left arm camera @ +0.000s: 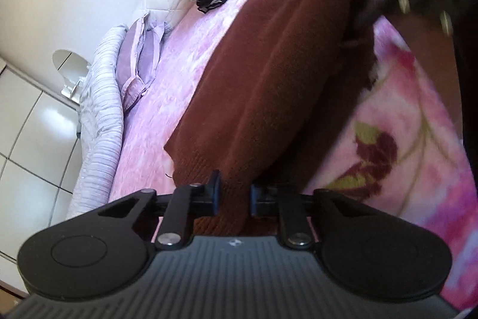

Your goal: Fold clothes

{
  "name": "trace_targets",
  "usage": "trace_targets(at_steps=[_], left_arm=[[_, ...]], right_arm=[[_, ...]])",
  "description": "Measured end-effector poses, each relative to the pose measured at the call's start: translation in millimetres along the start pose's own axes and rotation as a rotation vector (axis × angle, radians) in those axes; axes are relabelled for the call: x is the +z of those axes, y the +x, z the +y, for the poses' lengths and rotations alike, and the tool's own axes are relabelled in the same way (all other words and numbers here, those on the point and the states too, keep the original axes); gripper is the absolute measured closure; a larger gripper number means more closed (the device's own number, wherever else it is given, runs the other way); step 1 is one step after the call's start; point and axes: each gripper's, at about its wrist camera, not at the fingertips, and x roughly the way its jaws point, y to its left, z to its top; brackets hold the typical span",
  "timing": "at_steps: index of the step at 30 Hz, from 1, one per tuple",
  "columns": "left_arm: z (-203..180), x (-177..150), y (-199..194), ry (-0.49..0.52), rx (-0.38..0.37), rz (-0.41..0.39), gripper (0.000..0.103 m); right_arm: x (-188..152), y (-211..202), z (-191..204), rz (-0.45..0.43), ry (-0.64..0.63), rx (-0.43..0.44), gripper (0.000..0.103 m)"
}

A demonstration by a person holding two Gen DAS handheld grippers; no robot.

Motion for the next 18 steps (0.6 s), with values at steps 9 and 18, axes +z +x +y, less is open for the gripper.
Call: trace_targets(at_steps=[9,18], left_arm=[[18,10,-13,-0.011,0.053,-0.033,0.09],[-6,7,3,0.045,0.009,0.004,0.09]], right_arm=[[-4,30,5,0.093,-0.241,-0.163,0.034],[-47,19,-17,0.113,-0.141,-0.083,0.034]])
